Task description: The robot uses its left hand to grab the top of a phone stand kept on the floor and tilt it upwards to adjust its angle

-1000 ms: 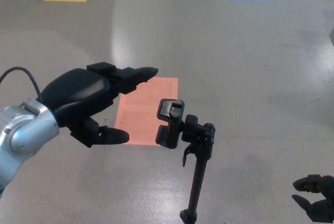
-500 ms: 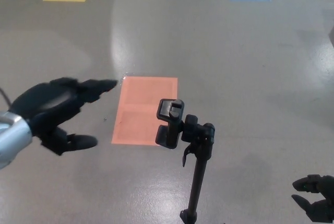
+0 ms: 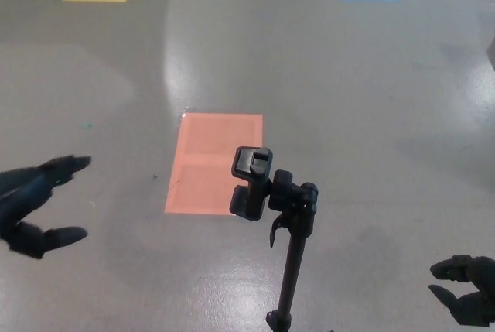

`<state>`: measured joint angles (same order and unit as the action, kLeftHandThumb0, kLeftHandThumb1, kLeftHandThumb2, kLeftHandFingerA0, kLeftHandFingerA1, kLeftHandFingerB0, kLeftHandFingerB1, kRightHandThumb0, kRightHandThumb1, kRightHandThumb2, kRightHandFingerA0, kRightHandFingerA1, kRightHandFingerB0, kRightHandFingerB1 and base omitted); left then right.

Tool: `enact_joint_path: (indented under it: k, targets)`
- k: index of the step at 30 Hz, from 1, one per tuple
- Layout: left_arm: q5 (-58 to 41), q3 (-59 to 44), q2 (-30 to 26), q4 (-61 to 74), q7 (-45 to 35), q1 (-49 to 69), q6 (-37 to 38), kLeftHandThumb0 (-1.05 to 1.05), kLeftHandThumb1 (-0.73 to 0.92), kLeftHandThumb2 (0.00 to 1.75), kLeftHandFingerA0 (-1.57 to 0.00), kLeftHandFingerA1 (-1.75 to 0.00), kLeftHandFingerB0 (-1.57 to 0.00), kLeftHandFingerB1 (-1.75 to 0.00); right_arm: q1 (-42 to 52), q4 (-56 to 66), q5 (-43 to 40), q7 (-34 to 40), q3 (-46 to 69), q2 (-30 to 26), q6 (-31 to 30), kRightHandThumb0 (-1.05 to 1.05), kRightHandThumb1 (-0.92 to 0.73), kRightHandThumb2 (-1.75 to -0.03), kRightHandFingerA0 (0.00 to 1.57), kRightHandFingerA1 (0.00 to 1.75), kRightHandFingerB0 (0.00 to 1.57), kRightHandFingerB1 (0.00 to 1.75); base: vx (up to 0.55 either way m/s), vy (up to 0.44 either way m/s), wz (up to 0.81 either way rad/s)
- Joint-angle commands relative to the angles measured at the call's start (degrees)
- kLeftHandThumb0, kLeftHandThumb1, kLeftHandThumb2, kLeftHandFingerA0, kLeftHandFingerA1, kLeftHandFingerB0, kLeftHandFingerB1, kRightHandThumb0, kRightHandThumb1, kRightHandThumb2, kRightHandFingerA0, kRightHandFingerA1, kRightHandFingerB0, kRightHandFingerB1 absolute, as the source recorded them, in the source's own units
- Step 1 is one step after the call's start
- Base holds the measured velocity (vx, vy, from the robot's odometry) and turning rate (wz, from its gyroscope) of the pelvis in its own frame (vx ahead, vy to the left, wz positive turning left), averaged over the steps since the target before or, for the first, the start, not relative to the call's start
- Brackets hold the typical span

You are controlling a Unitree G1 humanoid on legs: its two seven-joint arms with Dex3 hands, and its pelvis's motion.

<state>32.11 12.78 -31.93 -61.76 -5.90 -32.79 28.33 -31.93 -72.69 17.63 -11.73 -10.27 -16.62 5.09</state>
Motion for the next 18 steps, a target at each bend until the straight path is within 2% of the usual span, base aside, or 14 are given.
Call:
enact_joint_path:
  k: [1,5,6,8,9,12,14,15,18]
  targets:
    - [-5.1,-3.8,1.5,-8.8,4.9,2.9,-1.8,-0.85,0.61,0.96,-0.15,-0.42,-0.03,-0.20,1.7,-1.0,-0.9,1.5,1.0,0.4,-0.6,-0.60,-0.84,-0.65,0.22,0.35,0.20,0.30,0.00,0.000,0.00]
    - [-7.5,-6.5,3.3,-11.9,4.5,5.8,-2.7,-0.85,0.59,0.95,-0.11,-0.41,-0.03,-0.21,3.6,-1.3,-0.8,2.2,1.3,0.8,0.2,-0.59,-0.84,-0.65,0.23,0.35,0.21,0.30,0.00,0.000,0.00]
    - [-8.5,-7.7,4.2,-12.7,5.0,6.9,-3.3,-0.85,0.71,0.63,-0.22,-0.29,-0.07,-0.23,4.2,-1.3,-0.8,2.1,1.4,0.7,0.4,-0.60,-0.84,-0.65,0.23,0.36,0.21,0.31,0.00,0.000,0.00]
    - [-9.2,-8.6,4.8,-13.2,5.7,7.6,-3.8,-0.85,0.71,0.63,-0.22,-0.29,-0.07,-0.23,4.5,-1.3,-0.9,2.1,1.6,0.6,0.5,-0.60,-0.84,-0.65,0.23,0.36,0.21,0.31,0.00,0.000,0.00]
    - [-11.1,-10.8,6.0,-13.7,6.2,8.9,-4.4,-0.38,0.30,0.94,0.00,-0.47,0.00,-0.49,5.2,-1.2,-0.9,2.2,1.7,0.6,0.9,-0.60,-0.84,-0.65,0.23,0.36,0.21,0.30,0.00,0.000,0.00]
    - [-12.1,-12.8,7.2,-14.0,7.6,11.0,-4.5,-0.38,0.32,0.95,0.00,-0.48,0.00,-0.49,6.8,-1.0,-1.0,2.4,2.0,0.6,1.3,-0.60,-0.83,-0.65,0.23,0.35,0.21,0.30,0.00,0.000,0.00]
    - [-12.4,-13.7,8.0,-14.3,9.0,12.3,-5.2,-0.39,0.32,0.96,0.00,-0.48,0.00,-0.49,7.6,-0.8,-0.9,2.7,2.0,0.5,1.5,-0.60,-0.84,-0.65,0.23,0.35,0.21,0.30,0.00,0.000,0.00]
    - [-13.0,-14.6,8.5,-14.4,9.4,13.1,-5.7,-0.84,0.59,0.92,-0.09,-0.40,-0.06,-0.31,8.0,-0.7,-0.9,2.8,2.1,0.5,1.6,-0.61,-0.83,-0.65,0.23,0.35,0.21,0.30,0.00,0.000,0.00]
    - [-13.5,-15.5,8.8,-14.3,9.3,13.8,-6.0,-0.86,0.60,0.94,-0.11,-0.41,-0.05,-0.31,8.1,-0.7,-1.0,2.9,2.5,0.4,1.6,-0.61,-0.83,-0.65,0.23,0.35,0.21,0.30,0.00,0.000,0.00]
